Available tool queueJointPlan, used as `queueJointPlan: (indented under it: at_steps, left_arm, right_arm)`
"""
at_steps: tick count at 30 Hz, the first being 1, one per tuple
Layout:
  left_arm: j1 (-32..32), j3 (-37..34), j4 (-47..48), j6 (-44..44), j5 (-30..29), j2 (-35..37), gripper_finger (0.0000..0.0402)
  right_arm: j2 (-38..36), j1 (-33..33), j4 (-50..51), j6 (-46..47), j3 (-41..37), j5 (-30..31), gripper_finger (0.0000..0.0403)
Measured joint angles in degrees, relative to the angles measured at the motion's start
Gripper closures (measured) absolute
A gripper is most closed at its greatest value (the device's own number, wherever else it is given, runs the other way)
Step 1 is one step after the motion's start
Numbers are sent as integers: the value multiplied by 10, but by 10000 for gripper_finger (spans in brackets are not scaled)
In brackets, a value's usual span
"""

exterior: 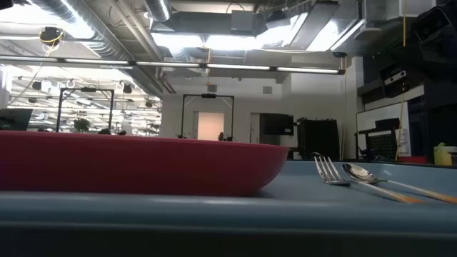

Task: Pick and place plate/cup/fork/spoon on tray
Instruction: Put the red cup on the top middle of the blue tray

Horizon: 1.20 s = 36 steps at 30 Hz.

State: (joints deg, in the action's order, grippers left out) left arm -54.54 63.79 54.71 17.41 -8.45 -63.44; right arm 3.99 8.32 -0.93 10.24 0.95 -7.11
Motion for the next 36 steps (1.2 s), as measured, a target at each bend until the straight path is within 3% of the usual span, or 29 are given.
queueJointPlan:
  at_steps: [25, 30, 36]
  left_arm:
    - [-2, 0, 16, 67, -7, 0, 276]
    - [-5, -12, 122, 146, -11, -22, 276]
    - [-9, -26, 73, 182, 13, -51, 276]
  right_arm:
    - [0, 0, 0, 0, 0, 0, 395]
    - [0, 0, 0, 0, 0, 0, 395]
    - [0, 0, 0, 0, 0, 0, 395]
